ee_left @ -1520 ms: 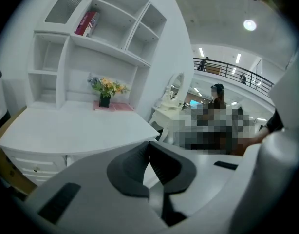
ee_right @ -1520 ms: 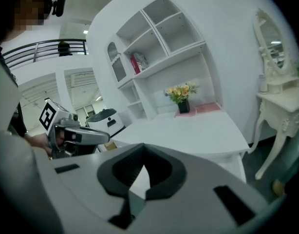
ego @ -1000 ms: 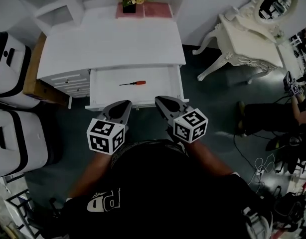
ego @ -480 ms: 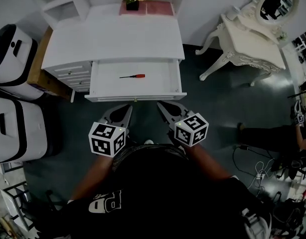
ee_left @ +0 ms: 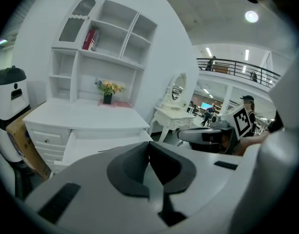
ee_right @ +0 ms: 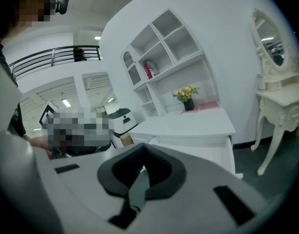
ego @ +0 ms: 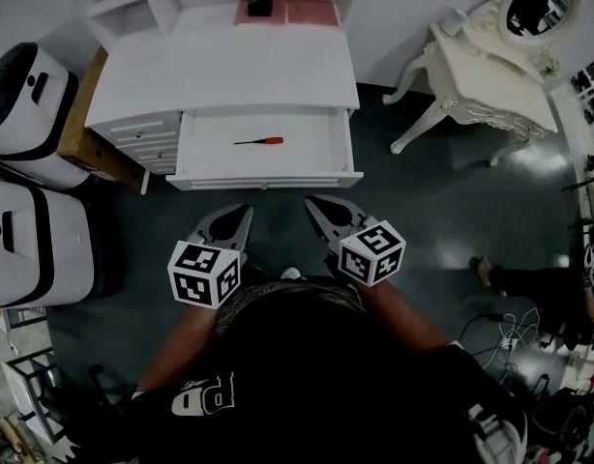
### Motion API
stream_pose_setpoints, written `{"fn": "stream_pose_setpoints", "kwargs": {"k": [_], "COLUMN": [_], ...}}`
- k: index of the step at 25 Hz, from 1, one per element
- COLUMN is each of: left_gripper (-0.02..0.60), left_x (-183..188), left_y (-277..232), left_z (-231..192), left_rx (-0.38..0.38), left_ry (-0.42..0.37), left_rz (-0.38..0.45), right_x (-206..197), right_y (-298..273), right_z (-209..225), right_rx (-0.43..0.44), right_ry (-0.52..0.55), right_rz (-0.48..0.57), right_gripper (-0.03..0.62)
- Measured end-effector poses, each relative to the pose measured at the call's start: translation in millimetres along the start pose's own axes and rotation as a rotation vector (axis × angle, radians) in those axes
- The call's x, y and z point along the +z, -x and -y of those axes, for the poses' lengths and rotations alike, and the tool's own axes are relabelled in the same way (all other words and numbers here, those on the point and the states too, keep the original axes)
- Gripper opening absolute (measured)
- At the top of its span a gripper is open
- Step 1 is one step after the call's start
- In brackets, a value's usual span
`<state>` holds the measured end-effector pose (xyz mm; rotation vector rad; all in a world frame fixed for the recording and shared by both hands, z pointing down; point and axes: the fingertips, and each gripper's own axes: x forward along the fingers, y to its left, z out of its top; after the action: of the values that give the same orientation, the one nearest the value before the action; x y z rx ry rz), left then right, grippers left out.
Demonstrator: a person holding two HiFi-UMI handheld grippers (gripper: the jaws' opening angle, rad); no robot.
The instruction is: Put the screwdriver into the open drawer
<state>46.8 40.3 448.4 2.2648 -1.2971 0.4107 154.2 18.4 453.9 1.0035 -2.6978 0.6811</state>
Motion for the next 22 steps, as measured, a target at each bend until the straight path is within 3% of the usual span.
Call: {"fn": "stream_pose_setpoints", "kwargs": {"k": [22], "left_gripper": [0.015], "left_x": [18.5], "left_y": [17.5], "left_z": [-25.9], "left_rx": [-0.118], "left_ry": [-0.045], "left_rz": [-0.039], "right_x": [20.2], "right_y": [-22.1], "right_z": [-31.5], "right_rx": [-0.108], "right_ry": [-0.02], "right_rz": [0.017], "right_gripper": [0.008]}}
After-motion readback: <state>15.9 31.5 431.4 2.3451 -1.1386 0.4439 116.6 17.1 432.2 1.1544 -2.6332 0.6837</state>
